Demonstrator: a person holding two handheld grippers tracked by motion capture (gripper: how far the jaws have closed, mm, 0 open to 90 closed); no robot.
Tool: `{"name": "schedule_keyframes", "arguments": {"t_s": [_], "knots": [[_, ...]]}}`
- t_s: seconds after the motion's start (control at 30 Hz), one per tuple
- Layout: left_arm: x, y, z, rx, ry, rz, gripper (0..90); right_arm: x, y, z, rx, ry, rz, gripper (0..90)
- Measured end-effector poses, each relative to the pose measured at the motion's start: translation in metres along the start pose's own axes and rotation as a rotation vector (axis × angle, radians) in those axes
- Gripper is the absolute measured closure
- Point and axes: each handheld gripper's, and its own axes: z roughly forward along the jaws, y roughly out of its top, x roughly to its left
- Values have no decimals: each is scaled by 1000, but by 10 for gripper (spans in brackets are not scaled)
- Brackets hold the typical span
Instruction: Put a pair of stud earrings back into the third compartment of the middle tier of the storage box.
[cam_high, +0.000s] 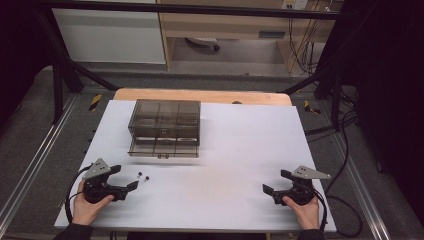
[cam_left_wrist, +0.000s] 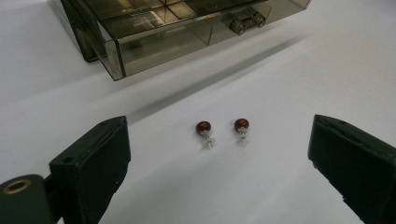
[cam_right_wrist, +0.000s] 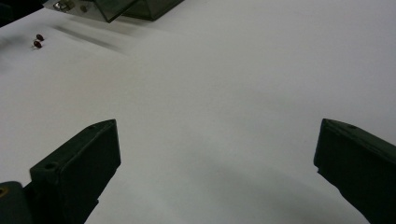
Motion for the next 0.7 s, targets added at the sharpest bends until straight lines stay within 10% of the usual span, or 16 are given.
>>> {"name": "schedule_keyframes", "arguments": {"t_s": [0.7], "knots": [[-4, 12, 1, 18, 13, 29, 60, 1, -1, 1, 19, 13, -6, 11]]}}
